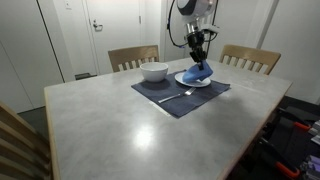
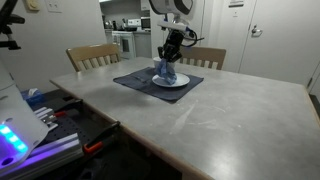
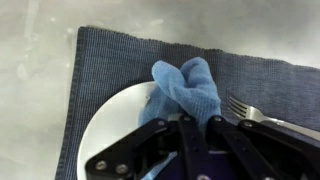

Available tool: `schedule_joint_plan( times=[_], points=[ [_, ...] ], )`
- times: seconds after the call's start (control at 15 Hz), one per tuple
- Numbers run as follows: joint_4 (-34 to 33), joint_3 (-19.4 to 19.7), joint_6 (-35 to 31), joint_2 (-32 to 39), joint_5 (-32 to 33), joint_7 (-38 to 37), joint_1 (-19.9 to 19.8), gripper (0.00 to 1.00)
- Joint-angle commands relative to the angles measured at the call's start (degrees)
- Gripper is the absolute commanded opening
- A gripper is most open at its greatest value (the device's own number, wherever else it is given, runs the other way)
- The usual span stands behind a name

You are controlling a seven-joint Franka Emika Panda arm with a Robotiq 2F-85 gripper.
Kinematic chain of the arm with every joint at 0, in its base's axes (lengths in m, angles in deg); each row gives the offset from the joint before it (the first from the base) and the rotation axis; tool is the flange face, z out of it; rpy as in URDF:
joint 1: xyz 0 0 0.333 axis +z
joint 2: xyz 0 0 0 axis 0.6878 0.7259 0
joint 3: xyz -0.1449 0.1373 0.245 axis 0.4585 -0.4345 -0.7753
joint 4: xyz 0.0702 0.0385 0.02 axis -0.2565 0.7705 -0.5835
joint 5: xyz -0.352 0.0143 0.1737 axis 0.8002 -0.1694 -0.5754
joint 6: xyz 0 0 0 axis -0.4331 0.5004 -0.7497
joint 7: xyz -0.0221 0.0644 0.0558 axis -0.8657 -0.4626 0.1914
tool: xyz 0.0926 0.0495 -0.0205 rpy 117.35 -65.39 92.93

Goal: Wipe the plate with the cloth

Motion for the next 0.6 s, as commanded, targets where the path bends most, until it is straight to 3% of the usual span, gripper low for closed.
schedule_joint_plan(
  times=[0.0, 0.53],
  points=[
    [3.3, -1.4, -1.5, -5.7, 0.7, 2.7, 1.3, 0.02],
    [3.0, -4.3, -12.4, -5.8, 0.3, 1.3, 7.2, 0.02]
  ],
)
